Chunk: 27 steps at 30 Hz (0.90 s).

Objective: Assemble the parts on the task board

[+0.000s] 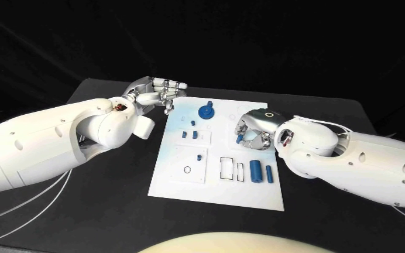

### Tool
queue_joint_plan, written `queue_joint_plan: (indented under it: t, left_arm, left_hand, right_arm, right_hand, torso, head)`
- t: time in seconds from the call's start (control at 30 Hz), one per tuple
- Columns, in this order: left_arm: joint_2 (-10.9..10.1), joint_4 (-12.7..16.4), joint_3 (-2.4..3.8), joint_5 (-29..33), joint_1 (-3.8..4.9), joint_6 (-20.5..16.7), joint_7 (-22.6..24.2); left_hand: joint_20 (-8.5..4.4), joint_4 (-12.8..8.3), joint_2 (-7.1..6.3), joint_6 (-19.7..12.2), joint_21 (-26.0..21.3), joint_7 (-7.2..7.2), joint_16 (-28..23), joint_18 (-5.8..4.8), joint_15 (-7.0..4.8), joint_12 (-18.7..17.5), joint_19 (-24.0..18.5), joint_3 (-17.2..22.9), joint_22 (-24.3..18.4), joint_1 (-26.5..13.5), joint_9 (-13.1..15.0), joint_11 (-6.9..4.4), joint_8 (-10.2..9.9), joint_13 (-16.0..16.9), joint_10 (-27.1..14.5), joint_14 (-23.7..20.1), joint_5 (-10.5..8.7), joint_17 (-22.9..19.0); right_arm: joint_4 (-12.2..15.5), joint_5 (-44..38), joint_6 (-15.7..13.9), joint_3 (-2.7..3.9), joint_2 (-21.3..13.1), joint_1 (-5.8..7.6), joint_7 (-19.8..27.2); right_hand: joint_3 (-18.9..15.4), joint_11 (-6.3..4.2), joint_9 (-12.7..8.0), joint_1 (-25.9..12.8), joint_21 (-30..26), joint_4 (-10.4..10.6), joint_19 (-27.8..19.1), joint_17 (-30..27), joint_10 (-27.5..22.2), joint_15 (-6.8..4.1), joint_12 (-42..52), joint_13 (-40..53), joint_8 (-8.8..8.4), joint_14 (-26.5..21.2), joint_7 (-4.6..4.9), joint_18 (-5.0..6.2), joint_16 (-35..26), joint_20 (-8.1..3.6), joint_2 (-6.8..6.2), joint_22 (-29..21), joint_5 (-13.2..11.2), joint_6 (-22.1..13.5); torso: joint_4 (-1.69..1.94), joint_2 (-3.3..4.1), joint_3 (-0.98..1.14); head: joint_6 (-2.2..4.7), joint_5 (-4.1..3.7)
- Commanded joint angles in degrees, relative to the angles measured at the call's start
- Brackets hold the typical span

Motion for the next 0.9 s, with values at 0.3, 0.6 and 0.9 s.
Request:
queue_joint_plan:
  t: [0.3,0.6,0.9]
  left_arm:
    - [0.1,0.1,0.03,0.0,0.06,0.9,0.1]
    - [0.1,0.1,0.03,0.0,0.06,0.9,0.1]
    - [0.1,0.0,0.03,0.0,0.06,1.0,0.0]
  left_hand:
    - [0.12,-0.2,0.17,-0.1,-0.2,0.29,-0.2,1.02,0.10,0.4,-0.1,-0.2,-0.1,-0.2,-0.1,-0.08,0.3,0.1,-0.4,-0.4,-0.05,-0.1]
    - [0.12,-0.2,0.17,-0.1,-0.2,0.29,-0.2,1.02,0.10,0.4,-0.1,-0.2,-0.1,-0.2,-0.1,-0.08,0.3,0.1,-0.4,-0.4,-0.05,-0.1]
    - [0.13,-0.2,0.23,-0.1,-0.2,0.29,-0.2,1.02,0.10,0.5,-0.1,-0.2,-0.1,-0.2,-0.1,-0.09,0.3,0.1,-0.4,-0.4,-0.05,-0.1]
  right_arm:
    - [-1.0,-0.6,1.0,-0.05,0.8,-0.61,0.5]
    - [-1.3,-1.0,-1.7,-0.05,1.1,-0.72,-0.6]
    - [1.3,-1.2,-6.6,0.11,-0.3,-0.68,-0.6]
  right_hand:
    - [1.3,-0.61,0.6,0.4,1.4,0.2,0.8,0.5,3.5,-0.81,1.5,0.3,1.33,2.4,-0.25,0.45,0.5,-0.57,1.97,6.7,-0.7,3.2]
    - [2.8,-1.36,1.2,1.2,2.2,-0.2,1.3,0.8,5.8,-1.44,1.9,0.6,2.22,2.5,-0.88,0.28,0.8,-1.16,3.61,7.2,-2.4,5.3]
    - [4.1,-1.58,1.6,2.4,3.0,-1.4,1.7,1.0,6.5,-1.66,1.6,0.7,2.46,2.6,-0.91,0.10,0.9,-1.45,4.05,7.7,-3.0,5.8]
  torso:
    - [-0.06,-0.06,0.03]
    - [-0.04,-0.10,0.00]
    - [-0.03,-0.17,0.02]
  head:
    - [-0.34,0.18]
    - [-0.46,0.03]
    - [-0.41,0.18]
